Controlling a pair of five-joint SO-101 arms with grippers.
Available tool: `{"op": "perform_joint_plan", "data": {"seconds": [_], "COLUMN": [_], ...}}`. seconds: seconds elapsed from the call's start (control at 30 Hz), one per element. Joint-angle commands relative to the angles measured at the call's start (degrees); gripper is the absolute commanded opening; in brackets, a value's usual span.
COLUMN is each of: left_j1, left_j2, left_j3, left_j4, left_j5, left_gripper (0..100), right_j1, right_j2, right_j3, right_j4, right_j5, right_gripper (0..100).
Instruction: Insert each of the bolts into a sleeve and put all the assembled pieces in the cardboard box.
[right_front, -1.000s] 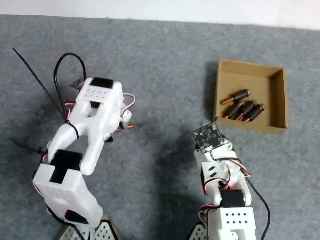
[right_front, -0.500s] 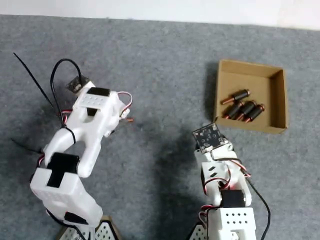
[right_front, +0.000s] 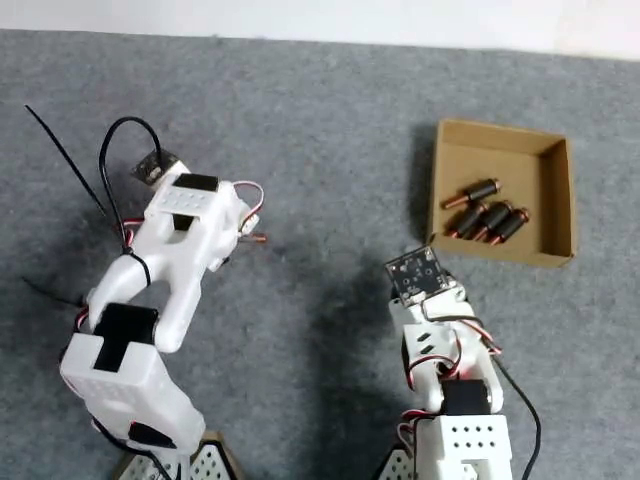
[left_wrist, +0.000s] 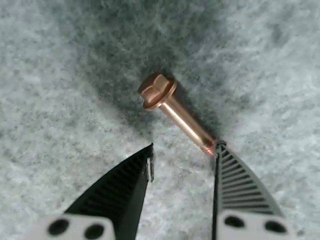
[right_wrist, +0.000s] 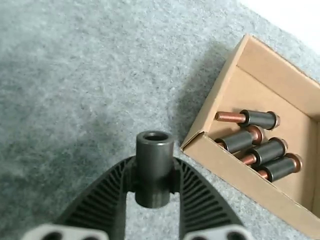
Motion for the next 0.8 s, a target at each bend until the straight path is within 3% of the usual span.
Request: {"op": "perform_joint_plan", "data": {"seconds": [0.0,0.4,0.77], "left_j1": [-2.9,-6.1,-5.9], "left_j2": [-0.5,-0.4,-0.4], "left_j3": [-0.7,3.5,5.8], "left_j4": [-2.1,-11.0,-11.3], "left_j5": [3.2,7.3,7.1], "left_gripper": [19,19,18], "right_j1": [0.4,0.4,0.4], "right_j2": [-0.8,-0.8,-0.8], "right_j3": [5.4,5.4,5.4], "right_j4": [-2.0,-2.0,-2.0], "right_j5": [-0.1,-0.1,-0.1], "right_gripper": [0.5,0.5,0.5]}}
